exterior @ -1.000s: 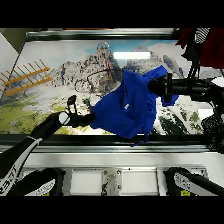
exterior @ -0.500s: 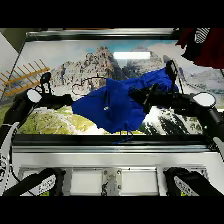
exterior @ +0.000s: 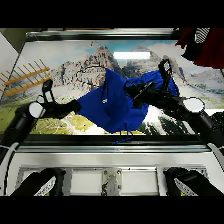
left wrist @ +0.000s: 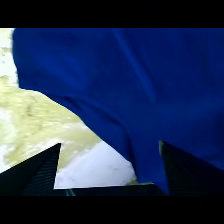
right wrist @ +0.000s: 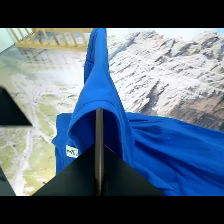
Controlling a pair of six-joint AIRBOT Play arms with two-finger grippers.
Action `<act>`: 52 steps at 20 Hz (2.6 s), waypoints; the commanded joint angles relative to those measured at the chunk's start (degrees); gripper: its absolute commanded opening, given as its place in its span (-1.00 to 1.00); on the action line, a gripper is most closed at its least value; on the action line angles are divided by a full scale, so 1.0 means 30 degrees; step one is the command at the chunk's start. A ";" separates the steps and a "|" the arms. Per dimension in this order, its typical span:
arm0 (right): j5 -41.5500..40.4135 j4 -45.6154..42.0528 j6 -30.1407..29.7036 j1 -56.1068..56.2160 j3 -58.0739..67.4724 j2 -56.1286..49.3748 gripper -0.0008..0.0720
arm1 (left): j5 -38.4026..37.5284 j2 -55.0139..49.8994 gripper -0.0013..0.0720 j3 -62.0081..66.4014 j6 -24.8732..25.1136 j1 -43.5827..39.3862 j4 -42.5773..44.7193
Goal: Fold the clothes and pants, and hang the long-sleeved shirts on hangers.
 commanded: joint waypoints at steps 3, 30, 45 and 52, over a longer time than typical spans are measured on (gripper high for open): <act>-0.0517 0.0022 0.0109 0.0124 -0.0007 0.0022 -0.97 | 0.4728 -0.1217 0.84 -0.0714 -0.5646 -0.6193 0.0051; 0.4517 0.0022 0.1056 0.0080 0.0007 0.3206 -0.98 | -0.1399 0.0925 -0.94 0.1931 -0.0277 0.1770 0.2033; 0.5952 -0.1603 0.2390 0.0073 0.0007 0.3504 -0.98 | -0.5938 -0.2382 -0.94 0.6870 0.2783 0.5209 0.2025; 0.6193 -0.3067 0.2382 0.0036 -0.0321 0.3453 -0.98 | -0.7249 -0.2273 -0.94 0.7919 0.3774 0.5202 0.2018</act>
